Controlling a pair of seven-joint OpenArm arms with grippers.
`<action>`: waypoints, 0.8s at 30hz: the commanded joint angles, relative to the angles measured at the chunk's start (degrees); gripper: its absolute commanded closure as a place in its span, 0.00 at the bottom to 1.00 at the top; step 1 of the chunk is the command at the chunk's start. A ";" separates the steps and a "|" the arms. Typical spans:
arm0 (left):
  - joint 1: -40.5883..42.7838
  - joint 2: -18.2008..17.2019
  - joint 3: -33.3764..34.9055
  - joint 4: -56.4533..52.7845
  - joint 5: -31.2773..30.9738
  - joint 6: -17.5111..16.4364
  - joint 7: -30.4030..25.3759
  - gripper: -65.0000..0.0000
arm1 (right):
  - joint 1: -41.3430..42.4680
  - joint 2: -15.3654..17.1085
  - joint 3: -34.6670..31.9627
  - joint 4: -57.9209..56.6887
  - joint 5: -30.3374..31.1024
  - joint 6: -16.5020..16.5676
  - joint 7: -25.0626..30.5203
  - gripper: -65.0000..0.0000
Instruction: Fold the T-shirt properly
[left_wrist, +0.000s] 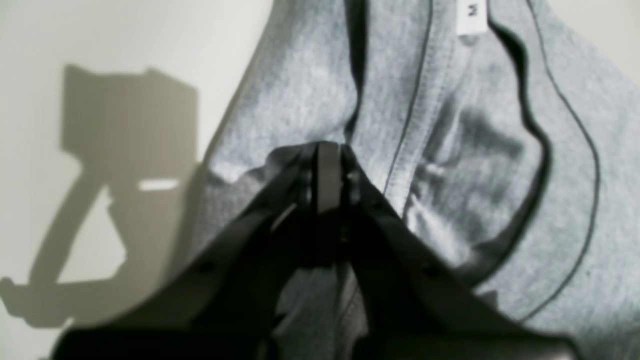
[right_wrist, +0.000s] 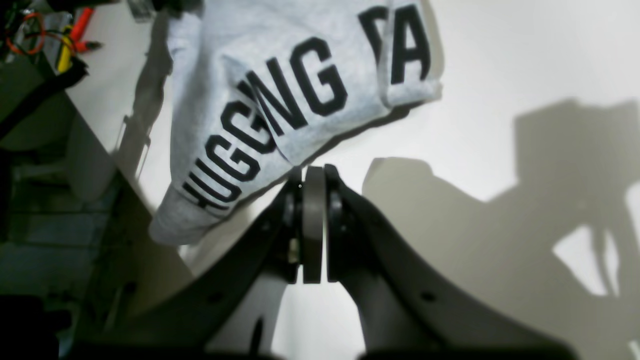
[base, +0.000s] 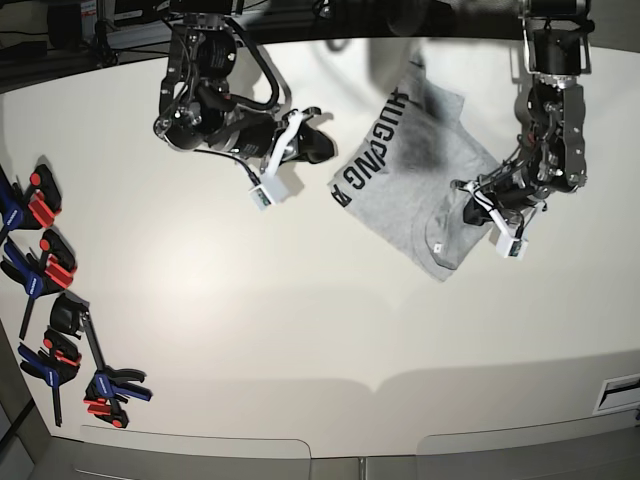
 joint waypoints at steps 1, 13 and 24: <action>-1.55 -0.74 -0.24 0.74 -2.29 -0.94 -0.98 1.00 | 0.81 -0.13 -0.07 1.33 1.29 0.17 1.49 1.00; 1.77 -4.72 -0.35 20.70 -17.55 -7.54 8.57 1.00 | 5.57 -0.28 -2.12 1.22 -5.90 0.37 8.37 1.00; 22.62 1.51 -0.28 33.44 -25.22 -11.02 11.15 1.00 | 16.63 -4.20 -11.17 -10.56 -13.81 -0.92 11.76 1.00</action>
